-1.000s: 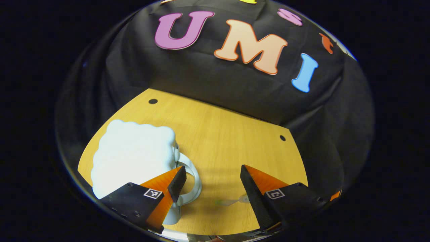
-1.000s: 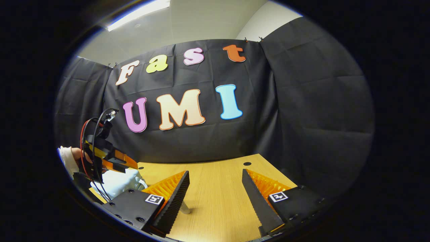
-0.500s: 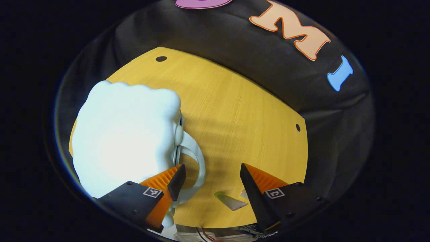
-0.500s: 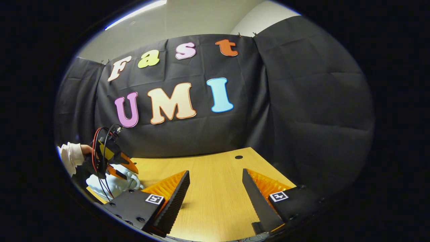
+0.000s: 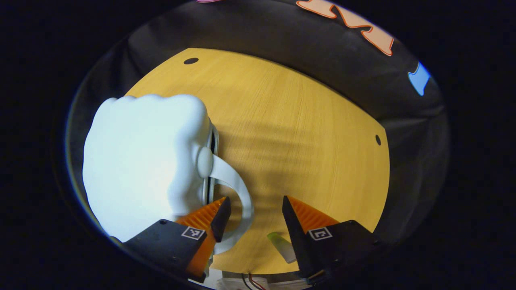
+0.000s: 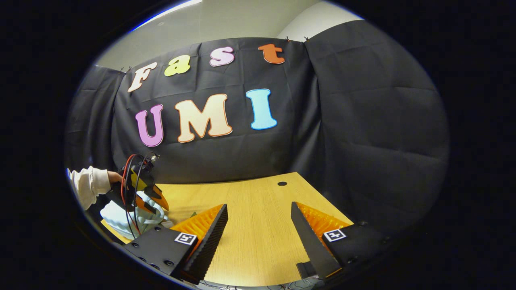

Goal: First open the suitcase, pack the skin care products into it, and then close the suitcase.

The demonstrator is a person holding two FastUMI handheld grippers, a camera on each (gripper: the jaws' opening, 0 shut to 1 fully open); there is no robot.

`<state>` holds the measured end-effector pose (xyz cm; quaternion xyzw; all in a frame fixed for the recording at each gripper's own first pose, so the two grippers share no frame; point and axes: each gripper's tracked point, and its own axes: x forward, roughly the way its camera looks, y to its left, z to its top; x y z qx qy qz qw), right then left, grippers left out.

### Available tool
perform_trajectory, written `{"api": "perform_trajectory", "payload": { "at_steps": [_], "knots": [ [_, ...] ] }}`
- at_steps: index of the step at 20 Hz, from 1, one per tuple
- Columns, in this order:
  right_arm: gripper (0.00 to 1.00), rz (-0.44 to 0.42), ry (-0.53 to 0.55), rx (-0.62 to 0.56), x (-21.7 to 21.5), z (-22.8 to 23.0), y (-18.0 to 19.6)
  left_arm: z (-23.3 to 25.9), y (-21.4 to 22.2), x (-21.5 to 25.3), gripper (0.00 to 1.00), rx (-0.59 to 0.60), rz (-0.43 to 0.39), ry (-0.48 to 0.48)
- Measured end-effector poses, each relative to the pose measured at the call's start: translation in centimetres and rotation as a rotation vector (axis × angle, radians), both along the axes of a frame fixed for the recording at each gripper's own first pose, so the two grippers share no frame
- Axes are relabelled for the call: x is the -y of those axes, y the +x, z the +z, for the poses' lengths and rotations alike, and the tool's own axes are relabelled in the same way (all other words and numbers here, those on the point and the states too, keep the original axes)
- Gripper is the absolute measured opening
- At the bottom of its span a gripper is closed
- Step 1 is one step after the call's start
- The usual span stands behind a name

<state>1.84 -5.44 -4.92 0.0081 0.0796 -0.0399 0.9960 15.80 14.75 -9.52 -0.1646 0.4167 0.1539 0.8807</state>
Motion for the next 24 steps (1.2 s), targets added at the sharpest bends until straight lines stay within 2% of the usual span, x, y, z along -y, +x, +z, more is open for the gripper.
{"api": "perform_trajectory", "payload": {
  "at_steps": [4,5,10,11,13,15,16,19,20,21,24],
  "knots": [
    [0.98,-0.015,-0.008,-0.011,0.5,-0.3,-0.3,-1.6,0.1,-0.6,0.58,-0.061,0.035,0.012],
    [0.98,-0.018,-0.008,-0.013,0.7,-0.4,-0.3,-1.8,0.4,-0.7,0.50,-0.063,0.036,0.014],
    [0.98,-0.032,0.002,-0.032,1.2,-1.0,-0.2,-3.5,0.4,-0.5,0.30,-0.112,0.021,-0.008],
    [0.98,-0.034,0.005,-0.032,1.3,-1.0,-0.1,-4.1,0.2,-0.5,0.19,-0.125,0.023,-0.016],
    [0.98,-0.031,0.012,-0.038,1.2,-1.2,0.0,-4.0,0.2,-0.5,0.10,-0.122,0.014,-0.015],
    [0.98,-0.026,0.016,-0.048,1.1,-1.5,0.1,-3.4,0.1,-0.3,0.07,-0.116,-0.013,-0.003],
    [0.98,-0.022,0.015,-0.051,1.0,-1.7,0.2,-3.1,0.1,-0.3,0.09,-0.115,-0.019,0.008],
    [0.98,-0.006,0.003,-0.051,0.5,-1.6,0.3,-2.2,0.1,0.1,0.06,-0.095,-0.018,0.021],
    [0.94,0.000,0.001,-0.051,0.4,-1.5,0.4,-1.6,0.0,0.3,0.06,-0.084,-0.020,0.014],
    [0.98,0.006,0.001,-0.051,0.2,-1.4,0.5,-1.0,-0.2,0.6,0.06,-0.071,-0.020,0.008],
    [0.98,0.026,0.001,-0.050,-0.4,-1.4,0.7,1.1,-0.6,0.9,0.06,-0.022,-0.032,-0.015]
  ]
}}
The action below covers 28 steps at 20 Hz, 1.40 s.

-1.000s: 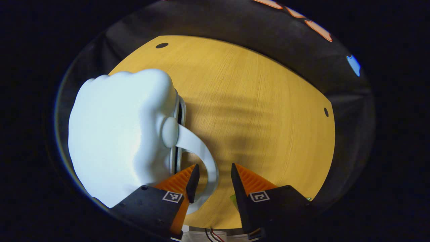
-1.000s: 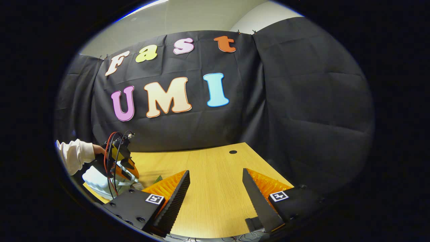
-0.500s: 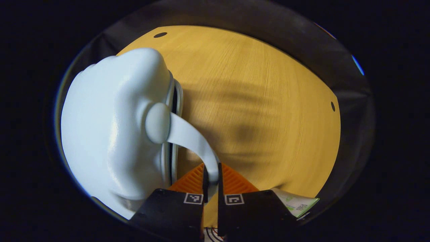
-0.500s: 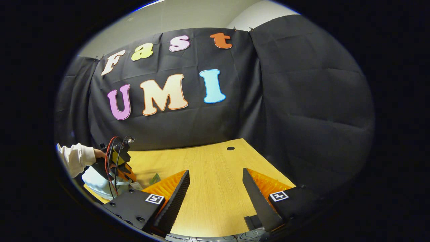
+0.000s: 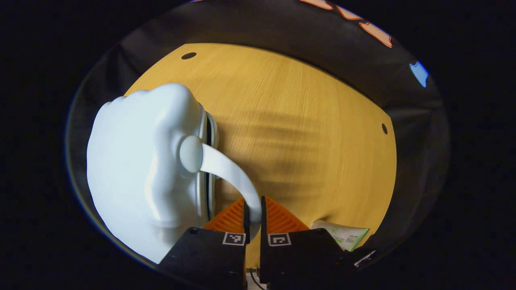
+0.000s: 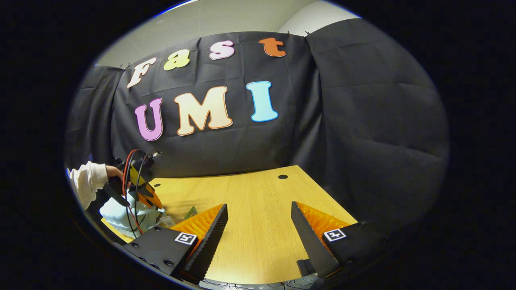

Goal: First open the suitcase, pack the skin care products into it, and then close the suitcase.

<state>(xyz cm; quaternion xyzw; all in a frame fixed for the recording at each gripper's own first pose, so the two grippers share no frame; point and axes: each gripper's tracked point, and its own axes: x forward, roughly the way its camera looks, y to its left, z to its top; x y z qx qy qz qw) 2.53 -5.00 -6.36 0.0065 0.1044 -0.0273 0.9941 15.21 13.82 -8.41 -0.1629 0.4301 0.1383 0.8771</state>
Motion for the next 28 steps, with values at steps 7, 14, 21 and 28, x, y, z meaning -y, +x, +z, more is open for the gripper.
{"api": "perform_trajectory", "payload": {
  "at_steps": [7,14,21,28],
  "knots": [
    [0.98,0.072,0.018,-0.003,-2.4,-0.3,0.7,6.0,-1.5,-0.1,0.06,0.163,0.011,-0.016],
    [0.98,0.155,0.037,0.018,-5.9,0.1,2.5,11.2,-5.2,-3.2,0.06,0.298,0.066,-0.014],
    [0.98,0.209,0.047,0.025,-9.4,0.1,3.7,15.2,-10.1,-8.8,0.06,0.344,0.130,-0.010],
    [0.94,0.209,0.033,0.030,-11.0,0.1,3.8,16.0,-14.7,-16.7,0.06,0.313,0.214,0.082]
  ]
}}
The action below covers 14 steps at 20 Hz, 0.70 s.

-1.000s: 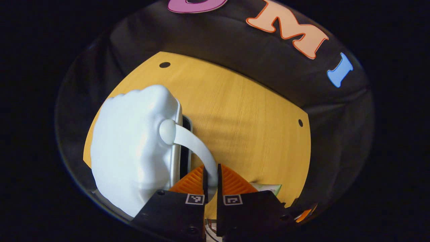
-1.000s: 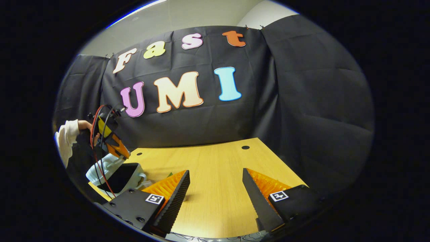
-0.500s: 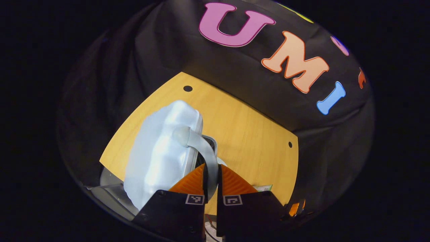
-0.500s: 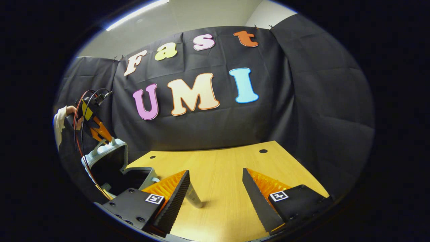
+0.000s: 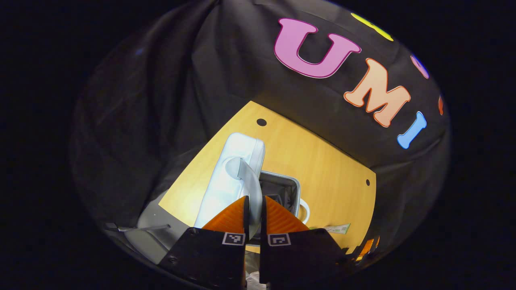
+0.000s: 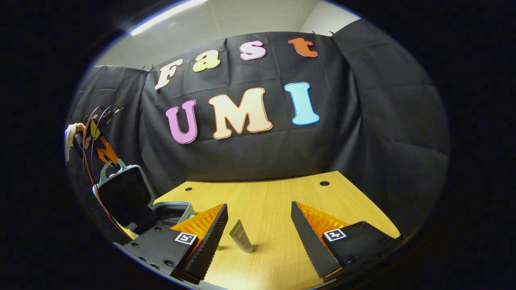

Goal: First open the suitcase, pack the skin care products into it, and then close the suitcase.

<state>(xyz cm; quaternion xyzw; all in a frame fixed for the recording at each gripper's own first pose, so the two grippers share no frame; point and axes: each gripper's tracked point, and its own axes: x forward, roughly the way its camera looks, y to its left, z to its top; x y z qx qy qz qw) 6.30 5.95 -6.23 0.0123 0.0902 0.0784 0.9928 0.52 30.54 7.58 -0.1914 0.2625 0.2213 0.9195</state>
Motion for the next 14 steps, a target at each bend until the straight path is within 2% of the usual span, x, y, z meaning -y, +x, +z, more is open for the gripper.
{"api": "perform_trajectory", "payload": {
  "at_steps": [2,3,4,6,7,8,11,14],
  "knots": [
    [0.98,-0.001,-0.008,-0.005,-0.3,-0.3,0.0,-0.1,-1.0,-1.8,0.06,-0.009,0.022,0.024],
    [0.94,0.000,-0.011,-0.009,-0.5,-0.3,0.0,-0.2,-1.4,-2.8,0.06,-0.019,0.035,0.038],
    [0.98,0.000,-0.014,-0.011,-0.6,-0.5,0.0,-0.3,-1.8,-3.8,0.06,-0.026,0.046,0.063],
    [0.98,0.001,-0.017,-0.012,-0.9,-0.6,0.0,-0.8,-2.7,-6.1,0.06,-0.056,0.067,0.122],
    [0.94,0.002,-0.017,-0.007,-1.0,-0.4,-0.1,-1.0,-3.2,-7.1,0.06,-0.073,0.076,0.148],
    [0.98,0.004,-0.020,0.002,-1.2,-0.3,-0.1,-1.4,-3.7,-8.4,0.04,-0.098,0.089,0.185],
    [0.98,0.006,-0.033,0.013,-1.5,-0.1,-0.2,-3.3,-5.2,-12.2,0.02,-0.186,0.123,0.291],
    [0.98,0.008,-0.018,-0.005,-1.6,-0.6,-0.1,-5.9,-6.0,-15.6,0.00,-0.242,0.189,0.303]
  ]
}}
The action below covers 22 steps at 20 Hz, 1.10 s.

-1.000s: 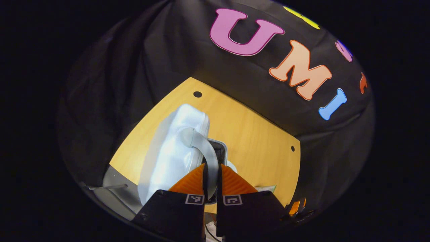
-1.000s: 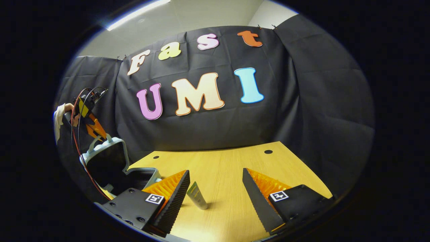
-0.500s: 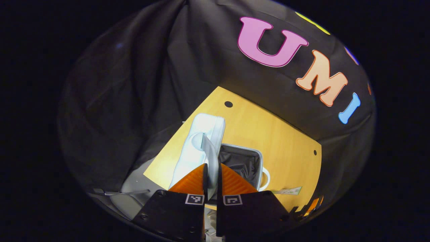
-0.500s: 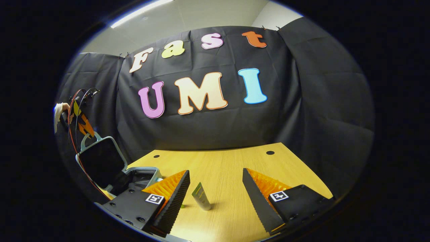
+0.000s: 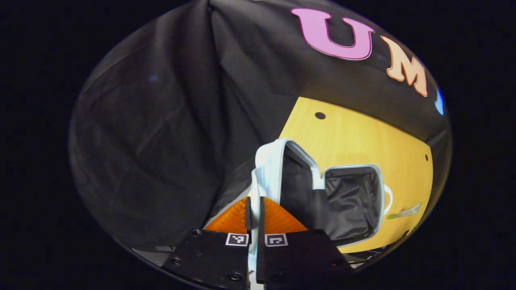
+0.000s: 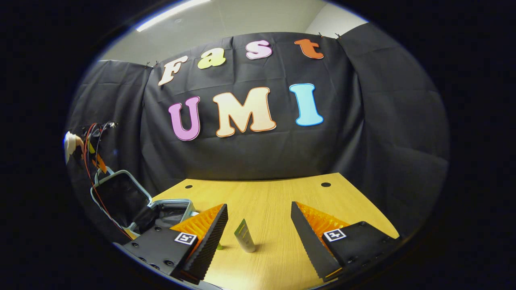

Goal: First open the suitcase, pack the skin care products into it, and then close the suitcase.

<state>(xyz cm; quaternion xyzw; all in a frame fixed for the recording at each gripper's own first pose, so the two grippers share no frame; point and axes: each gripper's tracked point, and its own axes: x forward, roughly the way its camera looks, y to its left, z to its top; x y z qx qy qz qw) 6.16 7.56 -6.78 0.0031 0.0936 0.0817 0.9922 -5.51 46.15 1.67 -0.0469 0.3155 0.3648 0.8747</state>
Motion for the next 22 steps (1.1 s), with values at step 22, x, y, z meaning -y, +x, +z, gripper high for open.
{"api": "perform_trajectory", "payload": {
  "at_steps": [22],
  "knots": [
    [0.98,0.046,-0.082,-0.103,-0.4,-5.5,2.2,-15.6,0.4,-9.0,0.17,-0.150,0.218,-0.129]
  ]
}}
